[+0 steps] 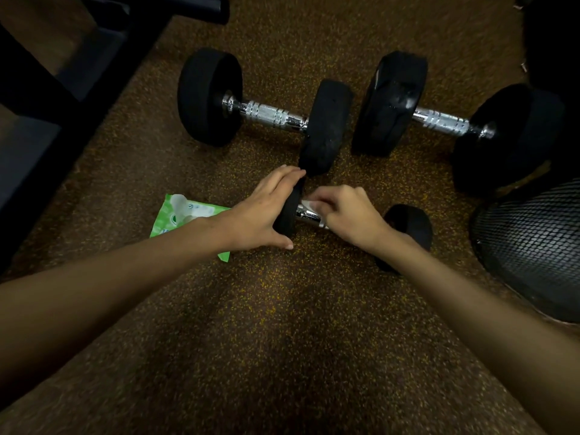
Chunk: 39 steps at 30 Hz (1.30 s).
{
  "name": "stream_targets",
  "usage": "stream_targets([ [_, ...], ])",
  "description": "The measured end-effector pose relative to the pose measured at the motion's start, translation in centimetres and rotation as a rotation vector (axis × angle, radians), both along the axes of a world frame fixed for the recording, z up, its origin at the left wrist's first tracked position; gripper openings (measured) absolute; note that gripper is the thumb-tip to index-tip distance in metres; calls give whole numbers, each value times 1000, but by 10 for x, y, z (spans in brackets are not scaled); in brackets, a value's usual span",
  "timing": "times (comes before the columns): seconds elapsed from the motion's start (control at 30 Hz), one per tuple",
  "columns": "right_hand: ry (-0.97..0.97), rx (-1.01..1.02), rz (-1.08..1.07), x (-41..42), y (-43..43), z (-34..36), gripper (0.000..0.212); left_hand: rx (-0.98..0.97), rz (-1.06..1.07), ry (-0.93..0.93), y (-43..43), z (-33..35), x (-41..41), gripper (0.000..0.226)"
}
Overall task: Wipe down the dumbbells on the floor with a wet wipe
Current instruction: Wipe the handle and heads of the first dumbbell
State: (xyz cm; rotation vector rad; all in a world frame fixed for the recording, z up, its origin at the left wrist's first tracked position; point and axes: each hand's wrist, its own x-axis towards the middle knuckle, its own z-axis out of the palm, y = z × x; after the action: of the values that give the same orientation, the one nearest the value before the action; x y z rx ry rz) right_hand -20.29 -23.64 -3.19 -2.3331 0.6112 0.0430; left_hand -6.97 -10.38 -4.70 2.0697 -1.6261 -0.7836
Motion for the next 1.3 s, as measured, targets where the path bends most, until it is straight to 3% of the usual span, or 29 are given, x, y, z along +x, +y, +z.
stream_targets([
  [0.17, 59, 25, -19, -27, -21, 8, 20, -1, -1, 21, -1, 3, 0, 118],
  [0.37, 238, 169, -94, 17, -26, 4, 23, 9, 9, 13, -2, 4, -1, 118],
  [0.47, 187, 70, -41, 29, -11, 3, 19, -6, 7, -6, -1, 3, -2, 119],
  [0.57, 19, -93, 66, 7, 4, -1, 18, -20, 4, -20, 0, 2, -2, 120],
  [0.67, -66, -72, 134, -20, -3, 2, 26, -20, -3, -16, 1, 2, -2, 119],
  [0.9, 44, 11, 27, -6, -23, -2, 23, -2, 7, 5, -1, 2, -1, 119],
  [1.17, -41, -76, 110, -24, 4, 2, 29, -10, 0, 4, 1, 3, -1, 118],
  [1.3, -4, -34, 23, -33, -10, 4, 26, -8, 0, 19, 1, 4, -2, 117],
])
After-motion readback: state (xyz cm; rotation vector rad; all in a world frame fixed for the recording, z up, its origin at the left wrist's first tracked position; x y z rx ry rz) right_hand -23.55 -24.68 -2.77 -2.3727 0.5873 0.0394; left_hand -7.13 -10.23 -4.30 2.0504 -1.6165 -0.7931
